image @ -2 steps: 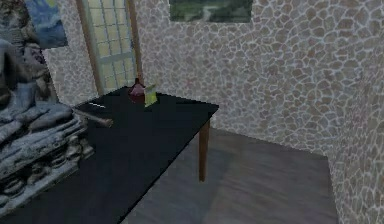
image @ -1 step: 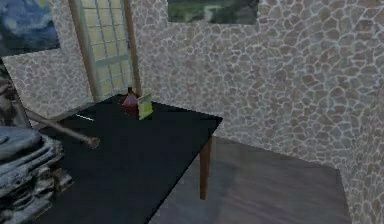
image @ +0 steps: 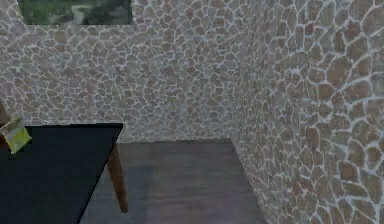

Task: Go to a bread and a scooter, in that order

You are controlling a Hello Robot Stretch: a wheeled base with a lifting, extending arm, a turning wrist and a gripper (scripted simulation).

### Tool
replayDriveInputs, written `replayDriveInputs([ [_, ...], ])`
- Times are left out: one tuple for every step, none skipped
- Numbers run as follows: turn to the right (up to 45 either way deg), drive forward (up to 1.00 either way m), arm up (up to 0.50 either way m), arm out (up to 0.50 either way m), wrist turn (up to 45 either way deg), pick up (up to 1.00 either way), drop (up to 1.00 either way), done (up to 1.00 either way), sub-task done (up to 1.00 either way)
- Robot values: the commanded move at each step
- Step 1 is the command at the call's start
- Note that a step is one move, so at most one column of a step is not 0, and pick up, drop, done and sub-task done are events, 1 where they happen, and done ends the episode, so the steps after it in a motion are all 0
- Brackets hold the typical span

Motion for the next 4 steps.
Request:
replayDriveInputs([
  [0.0,1.00,0.00,0.00,0.0,0.00,0.00,0.00,0.00],
  [3.0,0.00,0.00,0.00,0.0,0.00,0.00,0.00,0.00],
  [0.0,0.50,0.00,0.00,0.0,0.00,0.00,0.00,0.00],
  [-45.0,0.00,0.00,0.00,0.0,0.00,0.00,0.00,0.00],
])
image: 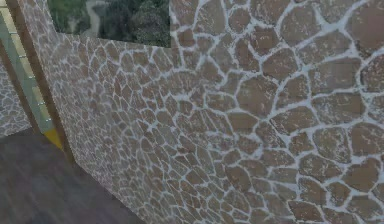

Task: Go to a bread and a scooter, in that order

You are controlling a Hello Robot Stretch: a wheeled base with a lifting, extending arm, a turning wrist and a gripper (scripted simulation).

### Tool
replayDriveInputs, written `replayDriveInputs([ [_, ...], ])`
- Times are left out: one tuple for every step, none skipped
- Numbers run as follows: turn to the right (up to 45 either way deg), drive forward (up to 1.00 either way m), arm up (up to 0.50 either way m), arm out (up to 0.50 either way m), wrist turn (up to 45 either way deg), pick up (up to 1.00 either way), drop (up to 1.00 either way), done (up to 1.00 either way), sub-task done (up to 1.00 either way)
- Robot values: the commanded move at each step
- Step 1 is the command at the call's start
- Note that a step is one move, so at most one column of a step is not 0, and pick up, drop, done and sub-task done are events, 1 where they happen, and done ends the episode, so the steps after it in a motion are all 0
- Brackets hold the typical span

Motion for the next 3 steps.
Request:
replayDriveInputs([
  [-6.0,0.00,0.00,0.00,0.0,0.00,0.00,0.00,0.00],
  [0.0,0.40,0.00,0.00,0.0,0.00,0.00,0.00,0.00],
  [-45.0,0.00,0.00,0.00,0.0,0.00,0.00,0.00,0.00],
])
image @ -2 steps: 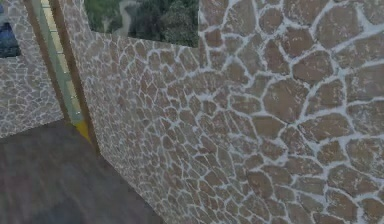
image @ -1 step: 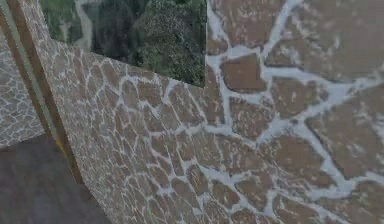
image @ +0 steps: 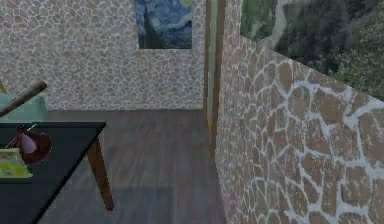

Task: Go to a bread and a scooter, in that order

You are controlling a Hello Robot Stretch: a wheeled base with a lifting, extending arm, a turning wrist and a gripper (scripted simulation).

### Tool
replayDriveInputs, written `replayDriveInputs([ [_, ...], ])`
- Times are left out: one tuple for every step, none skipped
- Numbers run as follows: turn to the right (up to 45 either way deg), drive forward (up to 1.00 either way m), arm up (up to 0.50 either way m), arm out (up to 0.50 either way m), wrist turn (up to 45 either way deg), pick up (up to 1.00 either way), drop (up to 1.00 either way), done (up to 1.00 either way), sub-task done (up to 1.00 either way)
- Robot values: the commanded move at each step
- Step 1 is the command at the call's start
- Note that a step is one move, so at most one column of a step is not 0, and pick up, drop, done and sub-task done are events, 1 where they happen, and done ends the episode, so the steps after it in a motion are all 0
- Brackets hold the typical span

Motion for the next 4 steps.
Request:
replayDriveInputs([
  [0.0,1.00,0.00,0.00,0.0,0.00,0.00,0.00,0.00],
  [0.0,0.80,0.00,0.00,0.0,0.00,0.00,0.00,0.00],
  [39.0,0.00,0.00,0.00,0.0,0.00,0.00,0.00,0.00],
  [0.0,0.60,0.00,0.00,0.0,0.00,0.00,0.00,0.00],
])
